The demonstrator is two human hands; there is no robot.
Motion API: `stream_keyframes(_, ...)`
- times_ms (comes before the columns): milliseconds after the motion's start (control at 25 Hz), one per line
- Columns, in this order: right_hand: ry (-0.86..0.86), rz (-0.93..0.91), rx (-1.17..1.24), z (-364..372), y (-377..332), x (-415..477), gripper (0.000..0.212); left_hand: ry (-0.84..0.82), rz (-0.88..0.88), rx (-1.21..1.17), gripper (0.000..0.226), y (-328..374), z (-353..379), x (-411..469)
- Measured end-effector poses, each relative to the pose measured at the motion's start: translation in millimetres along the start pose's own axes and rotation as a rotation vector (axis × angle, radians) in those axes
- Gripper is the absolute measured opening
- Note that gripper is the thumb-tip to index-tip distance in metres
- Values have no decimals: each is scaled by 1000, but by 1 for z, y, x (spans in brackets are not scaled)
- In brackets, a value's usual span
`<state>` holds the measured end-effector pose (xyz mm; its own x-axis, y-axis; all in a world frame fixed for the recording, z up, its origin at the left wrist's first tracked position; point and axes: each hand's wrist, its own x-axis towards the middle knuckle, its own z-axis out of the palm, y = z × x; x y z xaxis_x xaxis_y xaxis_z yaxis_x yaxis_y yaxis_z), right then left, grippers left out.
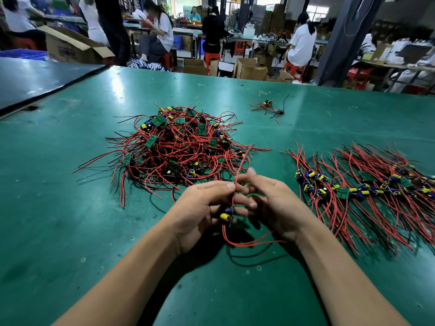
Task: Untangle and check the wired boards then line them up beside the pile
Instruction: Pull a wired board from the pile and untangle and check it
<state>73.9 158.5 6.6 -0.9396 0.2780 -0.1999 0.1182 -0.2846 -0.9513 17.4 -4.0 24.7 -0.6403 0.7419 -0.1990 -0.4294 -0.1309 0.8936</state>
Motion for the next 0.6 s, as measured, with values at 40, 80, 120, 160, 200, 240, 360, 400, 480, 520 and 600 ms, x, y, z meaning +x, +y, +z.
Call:
stream_keyframes(40,-72,22,-28,0,0,-3,45,35,38,-38,19,2,-1,1)
stream_keyframes(80,-143,41,-66,1,-1,-7,45,76,77,-75,18,4,-2,2)
stream_keyframes(120,-200,57,-118,1,-2,-10,46,117,111,-101,17,6,-3,2)
stream_keyframes(160,-244,74,-158,2,-4,-14,47,153,141,-111,16,7,-4,3)
stream_keyframes(200,-274,95,-175,4,-5,-16,48,182,166,-117,16,8,-5,3)
stream_keyframes(240,-296,120,-173,4,-5,-18,47,207,185,-126,16,9,-5,3)
stream_keyframes(360,-340,159,-220,3,-9,-23,39,281,219,-169,17,11,-7,5)
stream_keyframes(400,-353,160,-235,1,-10,-24,35,302,224,-185,16,11,-8,5)
stream_keyframes(480,-368,128,-212,-1,-12,-24,27,311,213,-214,17,12,-10,6)
stream_keyframes(520,-368,96,-167,-2,-14,-24,25,292,189,-229,18,12,-10,6)
stream_keyframes(600,-368,30,-28,-6,-16,-23,27,213,112,-283,22,14,-10,4)
